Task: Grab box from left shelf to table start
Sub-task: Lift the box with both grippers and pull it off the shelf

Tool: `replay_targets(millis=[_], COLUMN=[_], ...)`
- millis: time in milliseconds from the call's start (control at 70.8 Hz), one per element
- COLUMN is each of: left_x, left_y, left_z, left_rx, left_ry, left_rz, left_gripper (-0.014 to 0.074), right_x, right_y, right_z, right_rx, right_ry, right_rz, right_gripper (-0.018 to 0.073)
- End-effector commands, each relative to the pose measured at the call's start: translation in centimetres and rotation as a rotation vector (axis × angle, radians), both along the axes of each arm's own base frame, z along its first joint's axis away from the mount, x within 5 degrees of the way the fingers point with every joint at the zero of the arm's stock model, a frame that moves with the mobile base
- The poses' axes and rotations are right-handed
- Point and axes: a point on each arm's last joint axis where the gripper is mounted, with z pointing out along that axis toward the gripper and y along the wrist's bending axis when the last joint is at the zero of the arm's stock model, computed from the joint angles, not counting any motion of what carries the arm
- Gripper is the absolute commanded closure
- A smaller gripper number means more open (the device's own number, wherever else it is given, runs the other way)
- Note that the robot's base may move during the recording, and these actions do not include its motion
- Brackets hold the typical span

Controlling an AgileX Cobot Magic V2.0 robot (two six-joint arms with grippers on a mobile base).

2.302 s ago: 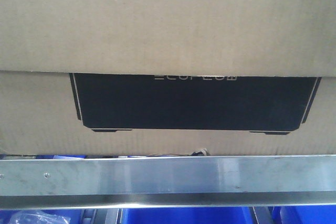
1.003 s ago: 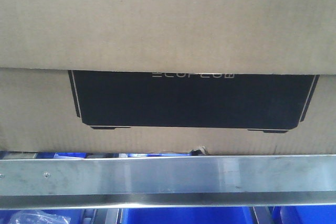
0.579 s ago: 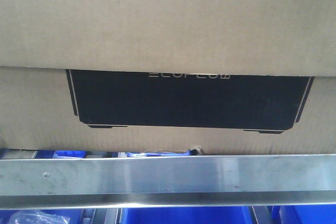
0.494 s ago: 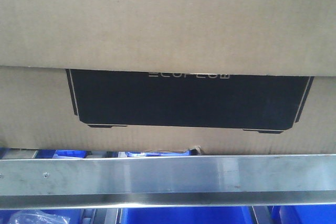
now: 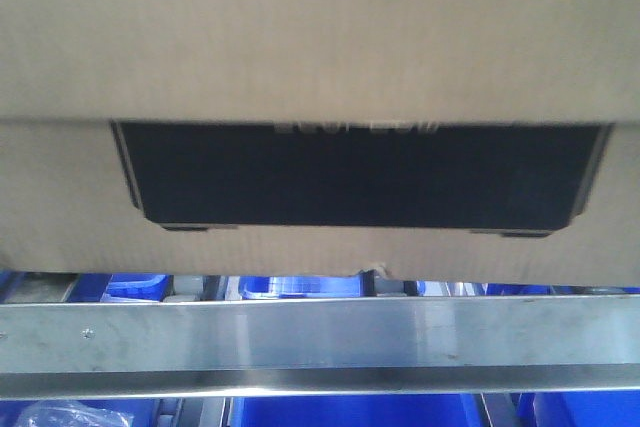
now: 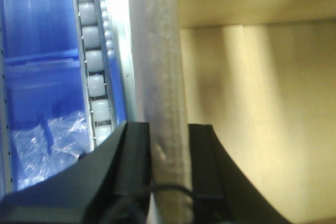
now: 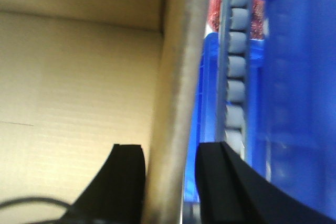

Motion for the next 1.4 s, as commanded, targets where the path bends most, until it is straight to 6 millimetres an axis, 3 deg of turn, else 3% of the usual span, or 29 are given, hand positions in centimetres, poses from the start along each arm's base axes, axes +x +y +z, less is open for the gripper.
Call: replay_targets(millis=[0,311,791,1130,1384], left_x=[-2.7,-5.4,-10.3,-15.5,-17.1], left_y=[-0.6,-0.4,-1.0,1.1,1.8], left_z=[3.8,4.3,0.3,2.3,3.2], left_rx=[-0.164,-0.174,-0.225,-0.294,-0.321], left_ry=[-0.114,-0.104,-0.160,-0.346,-0.412], left_rz=[-0.032,-0.046,-0.100,-0.113,-0.115], left_gripper=[0.0693,0.0693,0.0693,0.0693,0.0693], right_x=[-1.5,-4.9,-10.3,-13.9,-15.9], right_y=[0.1,0.6,0.7,1.5,2.1], right_z=[3.3,4.4,0.8,2.5,3.3], right_rx=[0.026,0.092,0.125,0.147,0.201], right_ry=[-0.186,-0.201,-0.184,-0.320,-0.380], right_rz=[-0.012,0.005,0.010,0.096,0.144], right_gripper=[0.0502,0.0502,0.0502,0.0502,0.0502])
